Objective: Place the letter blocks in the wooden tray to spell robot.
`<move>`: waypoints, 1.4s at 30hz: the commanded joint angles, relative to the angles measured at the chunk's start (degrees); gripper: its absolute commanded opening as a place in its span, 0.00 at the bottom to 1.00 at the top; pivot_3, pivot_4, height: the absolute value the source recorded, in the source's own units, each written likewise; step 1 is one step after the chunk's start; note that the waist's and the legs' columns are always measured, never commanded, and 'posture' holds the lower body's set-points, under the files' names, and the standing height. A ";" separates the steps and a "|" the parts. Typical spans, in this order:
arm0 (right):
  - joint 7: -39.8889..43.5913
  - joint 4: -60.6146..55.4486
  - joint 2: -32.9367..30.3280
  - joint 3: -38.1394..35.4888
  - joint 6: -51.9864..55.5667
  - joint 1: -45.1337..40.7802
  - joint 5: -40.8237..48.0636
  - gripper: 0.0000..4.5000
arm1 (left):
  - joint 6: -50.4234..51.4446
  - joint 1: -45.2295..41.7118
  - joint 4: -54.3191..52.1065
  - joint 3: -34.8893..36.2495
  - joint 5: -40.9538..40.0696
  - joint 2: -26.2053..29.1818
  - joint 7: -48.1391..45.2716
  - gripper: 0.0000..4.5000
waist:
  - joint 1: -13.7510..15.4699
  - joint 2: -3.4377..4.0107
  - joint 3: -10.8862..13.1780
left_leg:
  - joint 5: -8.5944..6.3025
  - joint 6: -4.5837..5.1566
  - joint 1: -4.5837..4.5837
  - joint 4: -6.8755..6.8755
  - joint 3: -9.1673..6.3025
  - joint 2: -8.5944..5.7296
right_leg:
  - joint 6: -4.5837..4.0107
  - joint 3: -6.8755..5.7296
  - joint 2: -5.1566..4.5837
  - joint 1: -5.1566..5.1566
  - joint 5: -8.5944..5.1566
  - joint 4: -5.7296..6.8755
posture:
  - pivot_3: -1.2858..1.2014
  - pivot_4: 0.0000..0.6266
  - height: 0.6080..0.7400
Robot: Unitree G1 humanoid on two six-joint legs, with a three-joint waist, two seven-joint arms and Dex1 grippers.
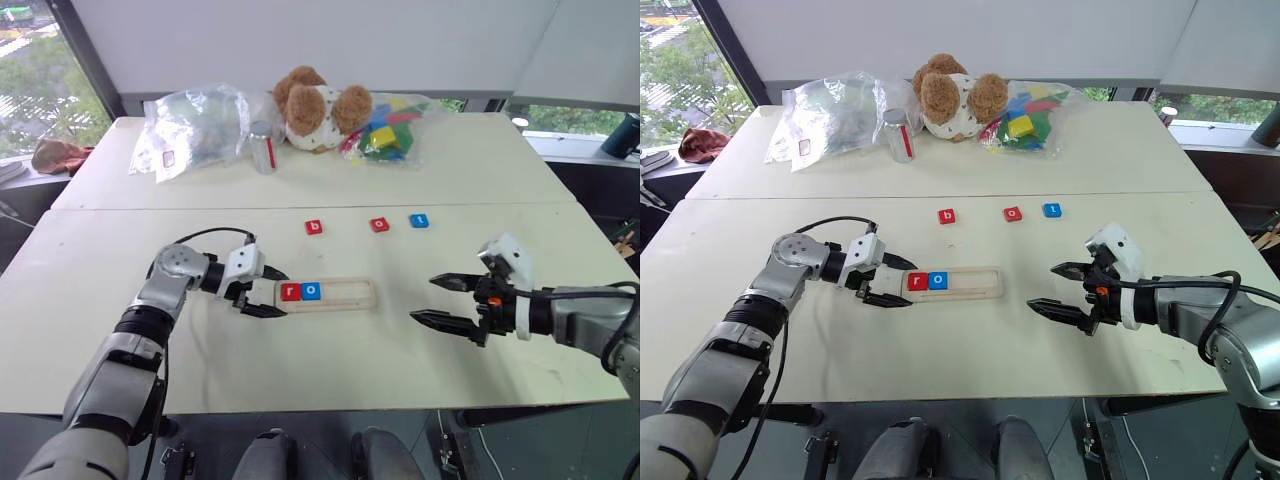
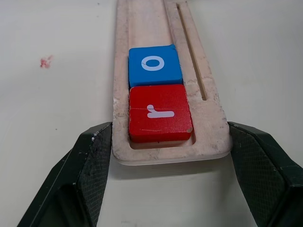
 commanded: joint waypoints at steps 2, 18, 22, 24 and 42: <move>-2.24 -1.90 1.06 -1.34 -0.71 -0.24 -0.22 1.00 | -1.46 -0.38 0.47 0.76 0.28 0.15 -1.96 1.00 | 0.03 0.00 0.00 | 0.00 0.00 0.00 0.00 0.00 -0.01 | 0.01 0.01 0.00 0.00 0.00 0.00 | 0.52 0.24 1.00; -25.55 34.35 37.01 20.34 -10.14 -34.39 -19.64 1.00 | 37.58 11.64 -34.92 18.49 -15.54 21.57 3.25 1.00 | -2.92 -0.18 0.01 | 0.15 -0.28 -0.07 -0.10 0.00 0.14 | -0.01 0.11 0.11 -0.63 0.00 0.83 | 0.52 0.24 1.00; -28.56 53.24 44.99 20.61 -20.52 -41.78 -25.45 1.00 | 45.47 19.45 -42.93 25.92 -19.28 24.00 9.23 1.00 | -3.04 -0.18 0.01 | 0.24 -0.43 -0.19 -0.10 0.03 0.04 | 0.00 0.11 0.01 -0.71 0.00 0.92 | 0.52 0.24 1.00; -31.01 62.78 48.48 19.63 -25.57 -45.99 -27.59 1.00 | 49.38 23.29 -46.90 29.65 -21.42 24.64 12.09 1.00 | -3.12 -0.19 0.01 | 0.34 -0.60 -0.24 -0.10 -0.01 -0.01 | 0.00 0.11 -0.03 -0.76 0.01 0.94 | 0.52 0.24 1.00; -40.69 100.87 60.94 13.51 -45.95 -59.96 -37.52 1.00 | 55.36 35.08 -59.71 38.37 -27.61 24.70 22.92 1.00 | -4.21 -0.18 0.01 | 0.43 -0.80 -0.32 -0.20 -0.06 -0.05 | -0.01 0.10 -0.07 -0.86 0.00 0.88 | 0.52 0.24 1.00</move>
